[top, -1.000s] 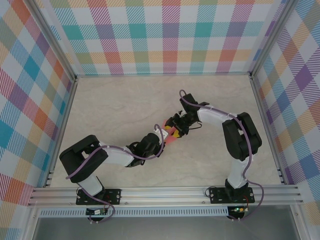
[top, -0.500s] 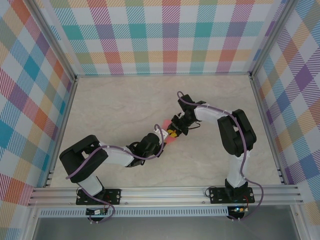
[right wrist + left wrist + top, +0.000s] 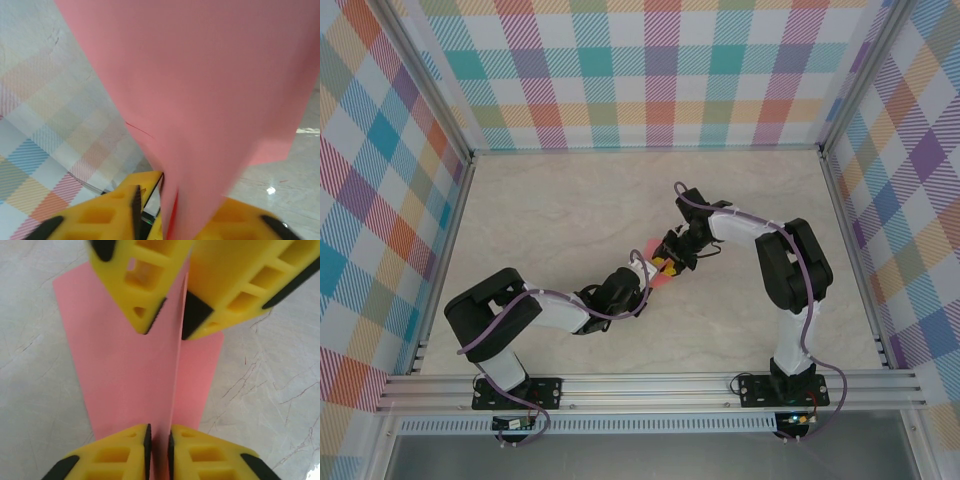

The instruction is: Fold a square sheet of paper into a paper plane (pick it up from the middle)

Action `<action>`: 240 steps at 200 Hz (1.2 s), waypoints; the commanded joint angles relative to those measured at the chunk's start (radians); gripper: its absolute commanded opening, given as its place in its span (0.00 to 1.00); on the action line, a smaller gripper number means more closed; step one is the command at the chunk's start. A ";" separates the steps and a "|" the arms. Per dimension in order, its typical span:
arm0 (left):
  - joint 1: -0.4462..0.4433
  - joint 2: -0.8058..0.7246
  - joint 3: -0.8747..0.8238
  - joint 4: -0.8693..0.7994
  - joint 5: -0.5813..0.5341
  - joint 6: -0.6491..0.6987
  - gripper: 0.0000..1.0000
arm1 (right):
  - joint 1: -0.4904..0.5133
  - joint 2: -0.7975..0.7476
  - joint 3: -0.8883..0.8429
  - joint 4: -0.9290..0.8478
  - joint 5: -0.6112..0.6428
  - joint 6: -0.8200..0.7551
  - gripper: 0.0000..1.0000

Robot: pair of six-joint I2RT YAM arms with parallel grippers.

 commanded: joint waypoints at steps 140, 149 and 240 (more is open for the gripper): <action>0.154 -0.073 -0.021 -0.034 0.336 -0.608 0.04 | -0.017 -0.228 -0.258 0.305 0.000 -0.237 0.58; 0.155 -0.069 -0.021 -0.029 0.350 -0.645 0.04 | -0.012 -0.222 -0.262 0.312 0.004 -0.238 0.57; 0.178 -0.053 -0.031 -0.006 0.402 -0.827 0.03 | 0.016 -0.108 -0.246 0.380 -0.031 -0.257 0.46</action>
